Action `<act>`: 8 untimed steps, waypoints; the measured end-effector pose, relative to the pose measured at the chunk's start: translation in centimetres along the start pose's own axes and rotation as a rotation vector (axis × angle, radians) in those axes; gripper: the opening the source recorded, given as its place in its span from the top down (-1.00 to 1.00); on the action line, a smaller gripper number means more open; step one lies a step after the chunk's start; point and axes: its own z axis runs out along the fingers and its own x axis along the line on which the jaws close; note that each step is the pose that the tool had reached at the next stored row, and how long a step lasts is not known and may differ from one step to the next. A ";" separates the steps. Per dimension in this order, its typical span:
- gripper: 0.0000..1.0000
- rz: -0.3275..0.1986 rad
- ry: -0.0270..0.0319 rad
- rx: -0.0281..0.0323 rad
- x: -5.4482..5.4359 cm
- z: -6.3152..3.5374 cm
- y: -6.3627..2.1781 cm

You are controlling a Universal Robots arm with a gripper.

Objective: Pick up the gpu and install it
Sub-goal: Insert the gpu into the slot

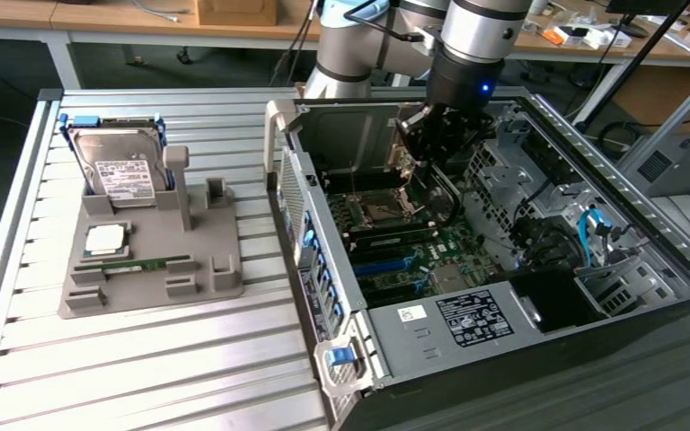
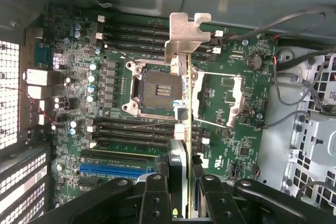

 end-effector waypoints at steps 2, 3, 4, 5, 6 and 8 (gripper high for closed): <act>0.47 -0.006 -0.0003 -0.0001 0.0 0.00 0.00; 0.47 -0.008 -0.0004 -0.0002 0.0 0.00 0.00; 0.47 -0.009 -0.0005 -0.0002 0.0 0.00 0.00; 0.47 -0.009 -0.0005 -0.0002 0.0 0.00 0.00; 0.47 -0.009 -0.0005 -0.0002 0.0 0.00 0.00; 0.47 -0.009 -0.0005 -0.0002 0.0 0.00 0.00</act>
